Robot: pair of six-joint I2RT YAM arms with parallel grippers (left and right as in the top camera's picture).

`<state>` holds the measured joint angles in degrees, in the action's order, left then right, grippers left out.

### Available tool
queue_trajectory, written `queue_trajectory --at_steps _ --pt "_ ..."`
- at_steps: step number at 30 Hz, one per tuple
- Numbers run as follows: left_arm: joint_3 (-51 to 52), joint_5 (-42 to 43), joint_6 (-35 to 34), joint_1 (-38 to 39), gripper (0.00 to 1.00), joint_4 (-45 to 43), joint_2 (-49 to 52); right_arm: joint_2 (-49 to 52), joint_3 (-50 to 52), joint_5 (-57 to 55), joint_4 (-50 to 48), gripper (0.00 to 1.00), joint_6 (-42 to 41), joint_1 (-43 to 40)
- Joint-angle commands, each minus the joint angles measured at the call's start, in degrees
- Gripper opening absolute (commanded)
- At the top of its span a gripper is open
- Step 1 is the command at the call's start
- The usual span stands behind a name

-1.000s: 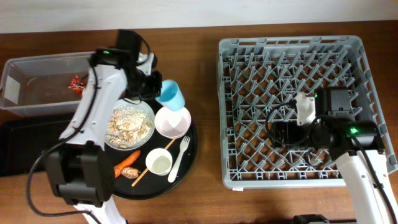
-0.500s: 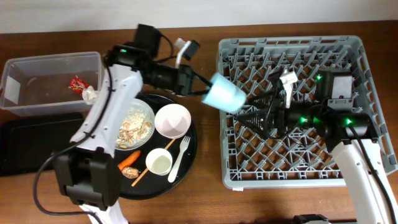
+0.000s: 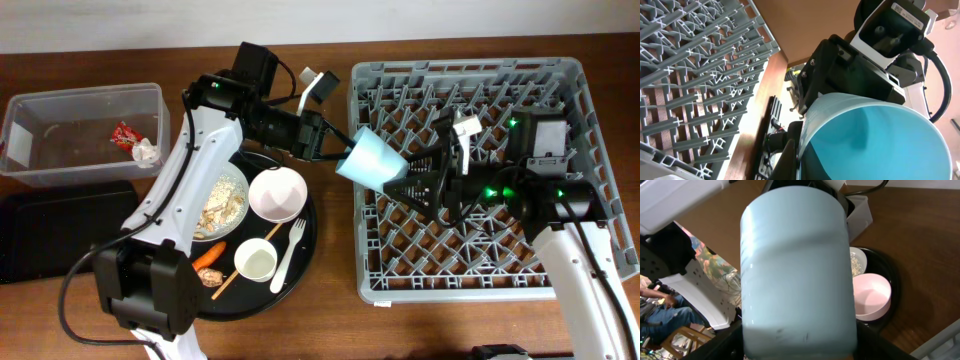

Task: Sort waste into correct bins and load items into the dishwasher rack
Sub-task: 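Hand the blue cup to the right gripper and set it in the rack, then reach left gripper to the white cup and grasp it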

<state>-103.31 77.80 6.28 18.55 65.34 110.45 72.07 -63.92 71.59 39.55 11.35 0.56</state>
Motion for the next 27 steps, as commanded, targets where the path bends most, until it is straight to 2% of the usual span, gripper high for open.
queue_trajectory --at_steps 1,4,10,13,15,16,18,21,23,27 --pt "-0.98 0.44 1.09 0.81 0.0 -0.35 -1.51 0.04 -0.59 1.22 -0.15 0.68 0.22 2.16" --pt "-0.98 0.44 1.09 0.96 0.0 -0.35 -1.51 0.04 -0.59 1.22 -1.27 0.68 0.2 2.16" --pt "-0.98 0.42 1.09 0.96 0.0 -0.33 -1.51 0.04 -0.61 1.2 -3.04 0.55 0.2 2.14" --pt "-0.98 0.37 1.09 0.96 0.01 -0.33 -1.51 0.04 -0.61 0.96 -4.61 0.52 0.2 1.99" --pt "-0.98 -1.7 1.09 0.96 0.13 -0.33 -1.51 0.04 -0.61 -1.16 -5.07 0.51 0.17 1.99" --pt "-0.98 -4.72 1.09 0.94 0.23 -0.31 -1.51 0.04 -0.61 -2.99 -5.07 0.51 -0.11 1.99" --pt "-0.98 -17.07 0.2 0.52 0.32 -0.09 -1.51 0.02 -0.61 -10.16 -4.92 0.49 -2.67 1.92" --pt "-1.01 -37.27 -4.0 -1.62 0.34 0.74 -1.51 0.02 -1.6 -22.27 -1.09 0.45 -4.04 1.95" --pt "-1.01 -50.56 -8.28 -4.72 0.34 2.86 -1.51 0.02 -4.63 -35.45 6.58 0.45 -4.83 1.95" --pt "-1.01 -62.42 -9.75 -11.13 0.34 7.69 -1.51 0.04 -14.25 -61.55 25.18 0.45 -9.6 0.57"
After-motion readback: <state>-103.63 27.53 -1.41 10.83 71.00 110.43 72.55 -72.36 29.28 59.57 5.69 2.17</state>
